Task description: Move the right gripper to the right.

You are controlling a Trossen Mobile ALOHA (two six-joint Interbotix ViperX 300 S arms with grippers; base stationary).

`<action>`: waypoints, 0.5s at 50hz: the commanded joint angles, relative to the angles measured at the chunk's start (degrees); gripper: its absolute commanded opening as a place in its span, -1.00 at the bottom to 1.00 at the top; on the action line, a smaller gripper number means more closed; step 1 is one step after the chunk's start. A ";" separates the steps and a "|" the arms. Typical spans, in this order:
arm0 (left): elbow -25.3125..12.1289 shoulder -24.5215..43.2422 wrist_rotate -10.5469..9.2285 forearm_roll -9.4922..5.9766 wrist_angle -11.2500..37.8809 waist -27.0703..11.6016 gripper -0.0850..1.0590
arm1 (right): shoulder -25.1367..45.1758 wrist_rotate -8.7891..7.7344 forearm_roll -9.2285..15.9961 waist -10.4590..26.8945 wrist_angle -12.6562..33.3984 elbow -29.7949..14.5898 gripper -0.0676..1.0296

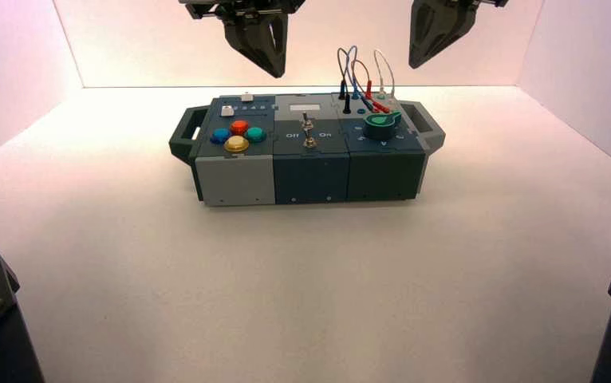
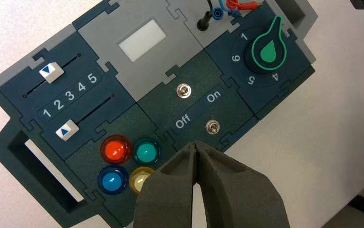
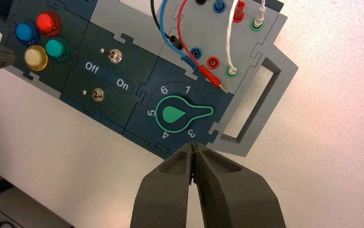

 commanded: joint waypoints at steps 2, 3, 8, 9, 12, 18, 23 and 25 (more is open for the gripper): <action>-0.79 -2.20 0.18 0.00 -0.26 -0.09 -0.91 | -0.62 -0.35 0.18 0.09 -0.18 -1.14 -0.92; -0.79 -2.29 0.18 0.00 -0.26 -0.09 -0.91 | -0.70 -0.35 0.18 0.09 -0.26 -1.23 -0.92; -0.79 -2.29 0.18 -0.09 -0.26 -0.09 -0.91 | -0.62 -0.35 0.18 0.09 -0.26 -1.23 -0.92; -0.79 -2.29 0.18 -0.09 -0.26 -0.09 -0.91 | -0.62 -0.35 0.18 0.09 -0.18 -1.23 -0.92; -0.79 -2.29 0.18 0.00 -0.26 -0.09 -0.91 | -0.53 -0.35 0.18 0.09 -0.26 -1.23 -0.92; -0.79 -2.29 0.18 -0.09 -0.26 -0.09 -0.91 | -0.44 -0.35 0.18 0.09 -0.26 -1.23 -0.92; -0.79 -2.29 0.18 -0.09 -0.26 -0.09 -0.91 | -0.35 -0.35 0.18 0.09 -0.26 -1.23 -0.92; -0.79 -2.29 0.18 -0.09 -0.26 -0.09 -0.91 | -0.18 -0.35 0.18 0.09 -0.26 -1.23 -0.92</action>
